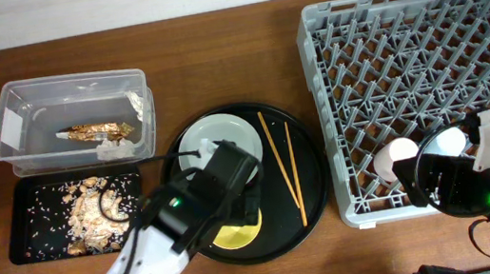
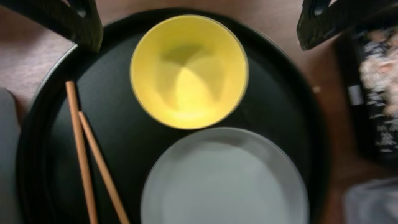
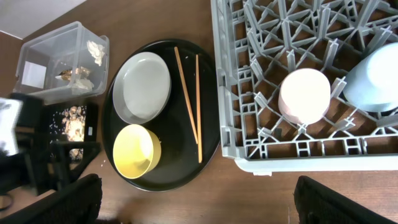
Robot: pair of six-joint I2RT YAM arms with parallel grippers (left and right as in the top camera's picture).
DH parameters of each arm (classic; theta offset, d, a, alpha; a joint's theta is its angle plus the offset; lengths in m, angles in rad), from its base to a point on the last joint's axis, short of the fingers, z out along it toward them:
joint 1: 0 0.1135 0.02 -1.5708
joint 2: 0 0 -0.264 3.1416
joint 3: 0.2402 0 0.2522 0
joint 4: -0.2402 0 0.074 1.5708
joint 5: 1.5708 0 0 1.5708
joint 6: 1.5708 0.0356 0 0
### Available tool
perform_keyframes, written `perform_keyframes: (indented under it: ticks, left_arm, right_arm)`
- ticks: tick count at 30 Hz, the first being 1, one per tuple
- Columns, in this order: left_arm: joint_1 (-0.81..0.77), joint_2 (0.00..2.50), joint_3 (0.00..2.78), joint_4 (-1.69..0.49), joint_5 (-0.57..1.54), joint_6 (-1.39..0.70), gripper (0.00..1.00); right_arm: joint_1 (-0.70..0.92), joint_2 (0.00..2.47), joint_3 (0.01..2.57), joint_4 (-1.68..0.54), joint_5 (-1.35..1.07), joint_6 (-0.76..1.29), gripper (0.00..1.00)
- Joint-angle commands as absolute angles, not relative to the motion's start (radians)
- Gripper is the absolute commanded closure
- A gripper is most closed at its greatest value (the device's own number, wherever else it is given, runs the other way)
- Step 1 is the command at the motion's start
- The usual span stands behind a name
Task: Sort waste into correct bins and load items into the dishwasher rack
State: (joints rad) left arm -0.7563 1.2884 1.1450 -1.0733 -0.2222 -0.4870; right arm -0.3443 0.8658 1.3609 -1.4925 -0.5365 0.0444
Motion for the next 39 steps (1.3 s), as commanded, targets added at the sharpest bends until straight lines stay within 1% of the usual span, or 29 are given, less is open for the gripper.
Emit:
perform_keyframes:
  ticks: [1,2,6,9,15,18,21,23,25,28,31,33,35,39]
  left_arm:
    - [-0.758,1.150,1.176,-1.115,-0.400,-0.474,0.01]
    - [-0.758,1.098,1.188,-1.120,-0.429,-0.474,0.01]
    - [-0.759,0.933,1.196,-1.097,-0.435,-0.474,0.01]
    - [-0.759,0.862,1.196,-1.097,-0.434,-0.475,0.01]
    - [-0.759,0.839,1.196,-1.099,-0.435,-0.474,0.01]
    - [-0.759,0.838,1.194,-1.195,-0.456,-0.474,0.01]
    - [-0.737,0.813,1.159,-1.109,-0.521,-0.455,0.01]
    - [-0.662,0.764,1.087,-0.947,-0.458,-0.294,0.01]
    - [-0.576,0.710,1.003,-0.797,-0.322,-0.157,0.01]
    - [-0.404,0.582,0.826,-0.589,-0.115,-0.072,0.01]
    - [-0.287,0.470,0.700,-0.481,0.015,-0.016,0.01]
    - [-0.180,0.364,0.591,-0.405,0.149,0.070,0.01]
    - [-0.123,0.284,0.508,-0.372,0.191,0.105,0.01]
    - [-0.078,0.118,0.328,-0.357,0.183,0.107,0.01]
  right_arm:
    - [-0.347,0.866,1.362,-1.492,-0.534,0.033,0.01]
    - [-0.347,0.865,1.362,-1.492,-0.534,0.033,0.01]
    - [-0.347,0.865,1.362,-1.489,-0.538,0.041,0.01]
    - [-0.347,0.865,1.362,-1.489,-0.538,0.041,0.01]
    - [-0.347,0.866,1.362,-1.489,-0.538,0.041,0.01]
    - [-0.347,0.866,1.362,-1.489,-0.538,0.041,0.01]
    - [-0.347,0.866,1.362,-1.489,-0.538,0.041,0.01]
    - [-0.347,0.866,1.362,-1.489,-0.538,0.041,0.01]
    - [-0.347,0.866,1.362,-1.489,-0.538,0.041,0.01]
    - [-0.347,0.866,1.362,-1.489,-0.538,0.041,0.01]
    - [-0.347,0.866,1.362,-1.489,-0.538,0.041,0.01]
    - [-0.347,0.866,1.362,-1.489,-0.538,0.041,0.01]
    - [-0.347,0.866,1.362,-1.489,-0.538,0.041,0.01]
    - [-0.347,0.866,1.362,-1.489,-0.538,0.041,0.01]
